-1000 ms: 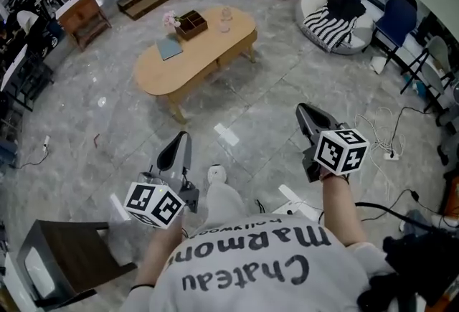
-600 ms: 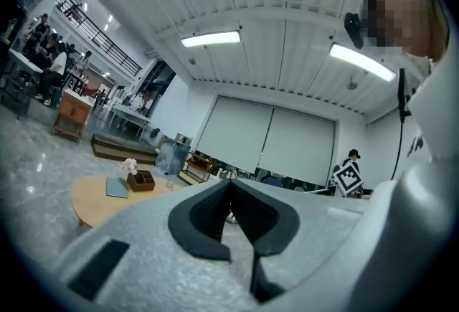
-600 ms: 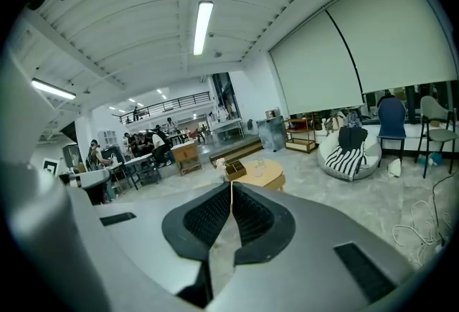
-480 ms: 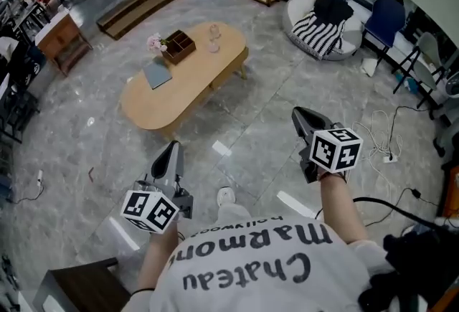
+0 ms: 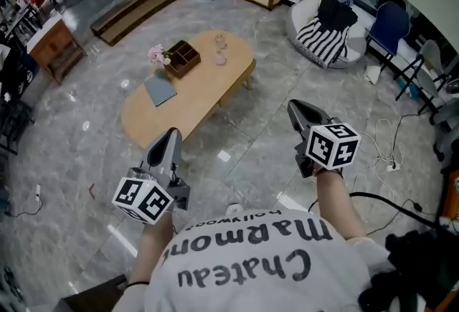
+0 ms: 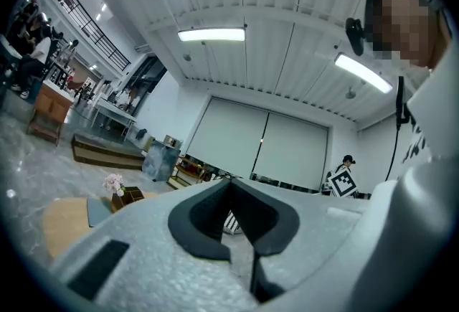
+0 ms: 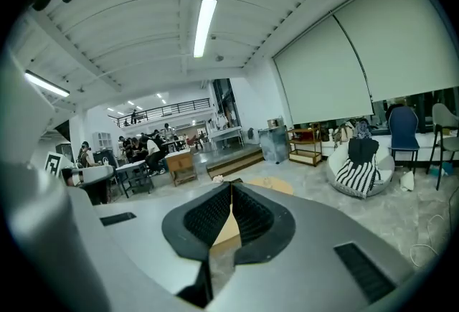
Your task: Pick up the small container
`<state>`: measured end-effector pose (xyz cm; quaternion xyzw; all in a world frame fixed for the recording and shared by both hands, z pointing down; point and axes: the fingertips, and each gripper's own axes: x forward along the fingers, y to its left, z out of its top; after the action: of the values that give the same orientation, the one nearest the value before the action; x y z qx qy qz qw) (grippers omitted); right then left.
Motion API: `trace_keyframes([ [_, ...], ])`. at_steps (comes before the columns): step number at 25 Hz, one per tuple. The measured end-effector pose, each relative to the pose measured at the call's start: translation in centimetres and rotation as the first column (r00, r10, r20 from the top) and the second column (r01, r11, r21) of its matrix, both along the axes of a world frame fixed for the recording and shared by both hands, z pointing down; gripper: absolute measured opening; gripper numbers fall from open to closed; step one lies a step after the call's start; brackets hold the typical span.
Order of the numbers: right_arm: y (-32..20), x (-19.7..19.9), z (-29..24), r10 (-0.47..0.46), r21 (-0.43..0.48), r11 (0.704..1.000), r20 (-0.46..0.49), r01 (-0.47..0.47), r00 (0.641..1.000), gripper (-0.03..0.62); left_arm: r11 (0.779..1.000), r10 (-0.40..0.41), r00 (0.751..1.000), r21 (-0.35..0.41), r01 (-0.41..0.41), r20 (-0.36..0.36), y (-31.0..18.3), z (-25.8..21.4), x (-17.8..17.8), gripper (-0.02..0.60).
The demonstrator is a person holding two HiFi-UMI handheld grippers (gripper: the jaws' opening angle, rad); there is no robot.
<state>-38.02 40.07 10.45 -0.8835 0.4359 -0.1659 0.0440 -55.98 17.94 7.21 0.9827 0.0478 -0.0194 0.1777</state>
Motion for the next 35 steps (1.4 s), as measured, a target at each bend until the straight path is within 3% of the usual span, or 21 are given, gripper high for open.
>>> trace_keyframes([
  [7,-1.6,1.8,3.8,0.016,-0.107,0.994,0.029,-0.012,0.999,0.015,0.999,0.034,0.999,-0.031,-0.034,0.004,-2.2,2.5,4.1,0.014],
  [16,-2.1,7.5,6.5,0.072,-0.122,0.991,0.108,-0.058,0.992,0.015,0.995,0.102,0.991,-0.033,-0.099,0.083,-3.1,5.2,11.0,0.014],
  [29,-6.9,23.2,5.7,-0.022,-0.11,0.993,0.1,0.033,0.995,0.015,1.0,0.016,0.996,0.001,-0.017,0.083,-6.3,4.0,24.5,0.014],
  [35,-9.8,30.5,4.2,-0.146,-0.041,0.988,0.083,0.15,0.986,0.015,0.998,-0.065,0.996,0.018,0.064,0.065,-8.3,3.6,31.1,0.014],
])
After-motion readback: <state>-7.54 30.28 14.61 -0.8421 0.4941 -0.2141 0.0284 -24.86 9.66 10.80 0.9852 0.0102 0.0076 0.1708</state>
